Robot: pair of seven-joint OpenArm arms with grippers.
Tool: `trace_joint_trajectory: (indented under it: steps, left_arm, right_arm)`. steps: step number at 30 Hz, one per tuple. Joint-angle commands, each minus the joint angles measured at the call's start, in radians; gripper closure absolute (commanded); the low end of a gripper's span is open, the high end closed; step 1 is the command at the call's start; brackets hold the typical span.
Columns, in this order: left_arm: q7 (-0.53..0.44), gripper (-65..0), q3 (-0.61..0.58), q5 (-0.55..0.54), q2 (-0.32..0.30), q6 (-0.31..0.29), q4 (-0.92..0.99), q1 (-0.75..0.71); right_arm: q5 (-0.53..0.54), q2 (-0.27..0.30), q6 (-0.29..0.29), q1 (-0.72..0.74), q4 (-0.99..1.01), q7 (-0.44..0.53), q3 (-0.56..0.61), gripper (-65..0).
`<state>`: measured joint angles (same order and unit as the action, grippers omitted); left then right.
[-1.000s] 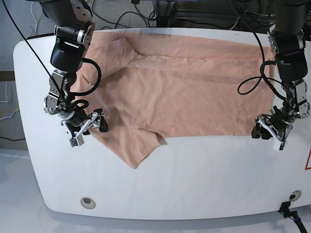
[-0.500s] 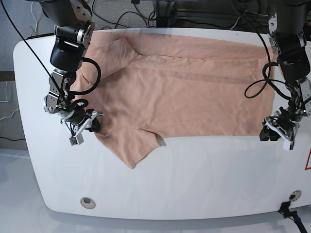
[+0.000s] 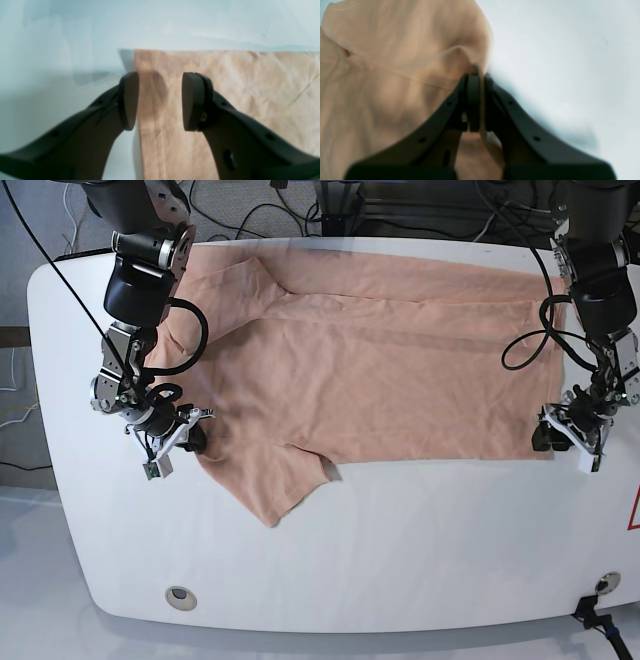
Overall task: Fold the T-shirt properly
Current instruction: 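Lower both grippers onto the hem corners of the peach shirt, then close both grippers on the hem corners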
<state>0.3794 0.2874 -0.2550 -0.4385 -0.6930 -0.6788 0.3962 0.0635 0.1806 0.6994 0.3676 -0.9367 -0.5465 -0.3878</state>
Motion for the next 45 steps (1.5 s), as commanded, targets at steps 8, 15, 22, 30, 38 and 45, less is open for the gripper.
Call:
trace_joint_trajectory:
  steps: [8,15,22,30,38,45]
  left_arm:
    - [-0.021,-26.7,0.003,-0.017,-0.016,0.045,-0.019,0.023]
    - [-0.021,-26.4,0.003,-0.017,-0.016,0.060,-0.020,0.023]
    - [-0.029,-26.4,-0.001,-0.016,0.000,0.057,-0.019,0.023]
    - [-0.029,-26.4,-0.001,-0.016,0.020,0.057,-0.019,-0.004]
    - [-0.030,-23.5,-0.001,-0.020,0.020,0.054,-0.025,-0.012]
    - [-0.030,-12.5,0.002,-0.022,0.019,0.052,-0.029,-0.006]
  right_arm:
    - [-0.024,0.006,-0.001,0.011,-0.005,-0.039,0.003,0.0]
    - [-0.024,0.006,-0.001,0.011,-0.005,-0.039,0.003,0.0]
    - [-0.024,0.006,-0.001,0.011,-0.005,-0.039,0.003,0.0]
    - [-0.024,0.006,-0.001,0.011,-0.005,-0.039,0.003,0.0]
    - [-0.024,0.006,-0.001,0.011,-0.005,-0.039,0.003,0.0]
    - [-0.024,0.006,-0.001,0.011,-0.005,-0.039,0.003,0.0]
